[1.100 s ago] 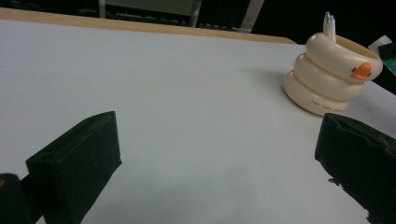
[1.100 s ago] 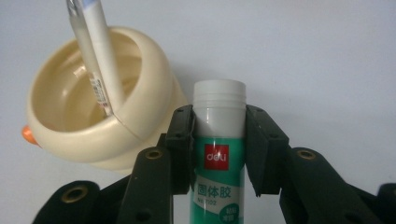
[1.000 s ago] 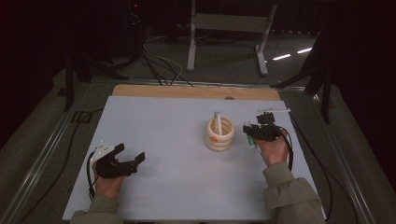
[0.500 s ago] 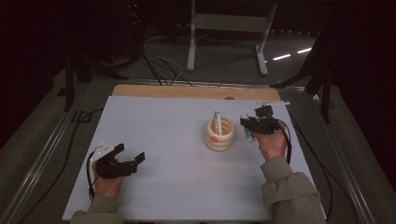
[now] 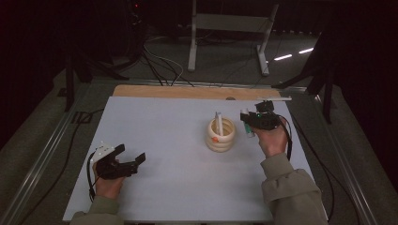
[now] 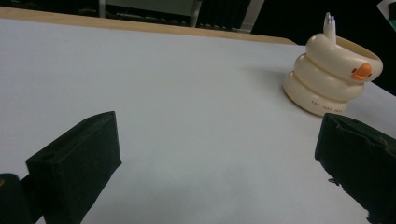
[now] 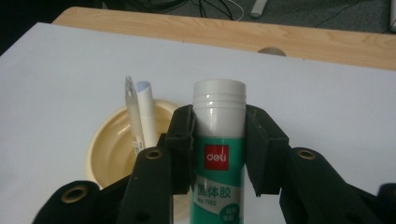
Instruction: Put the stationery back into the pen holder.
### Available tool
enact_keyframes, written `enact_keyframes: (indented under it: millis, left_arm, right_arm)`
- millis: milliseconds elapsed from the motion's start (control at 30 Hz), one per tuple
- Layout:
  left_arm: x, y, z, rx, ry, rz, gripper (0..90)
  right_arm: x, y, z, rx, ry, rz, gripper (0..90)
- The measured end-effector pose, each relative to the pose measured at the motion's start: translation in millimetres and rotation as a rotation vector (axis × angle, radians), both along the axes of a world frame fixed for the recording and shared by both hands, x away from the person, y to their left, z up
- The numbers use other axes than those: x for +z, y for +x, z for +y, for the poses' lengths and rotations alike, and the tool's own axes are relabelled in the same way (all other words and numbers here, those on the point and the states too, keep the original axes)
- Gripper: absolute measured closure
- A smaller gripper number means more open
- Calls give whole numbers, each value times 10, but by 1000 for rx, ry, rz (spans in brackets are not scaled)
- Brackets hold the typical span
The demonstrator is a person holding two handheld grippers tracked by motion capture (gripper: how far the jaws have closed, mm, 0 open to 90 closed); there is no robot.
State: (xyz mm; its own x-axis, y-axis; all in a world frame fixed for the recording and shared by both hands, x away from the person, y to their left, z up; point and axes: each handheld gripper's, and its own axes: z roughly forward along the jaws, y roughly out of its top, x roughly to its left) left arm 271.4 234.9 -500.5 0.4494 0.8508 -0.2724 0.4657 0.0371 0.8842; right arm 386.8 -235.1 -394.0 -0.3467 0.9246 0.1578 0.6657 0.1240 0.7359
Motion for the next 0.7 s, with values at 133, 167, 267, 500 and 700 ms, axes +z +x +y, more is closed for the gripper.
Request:
enact_keyframes:
  millis: [133,167,267,500,700]
  left_arm:
    - [0,-1,2,0,-1,0,6]
    - [-1,-1,1,0,-1,0,6]
    - [-3,0,-3,-1,0,1,6]
    - [-6,2,-5,-2,0,1,7]
    - [-7,1,-9,-4,3,1,6]
  right_arm:
    - [21,20,8,0,7,-4,659]
    - [23,26,10,0,11,-5,659]
    - [24,42,16,3,18,-7,659]
    - [23,75,63,8,34,-10,659]
    - [48,97,133,22,39,-22,659]
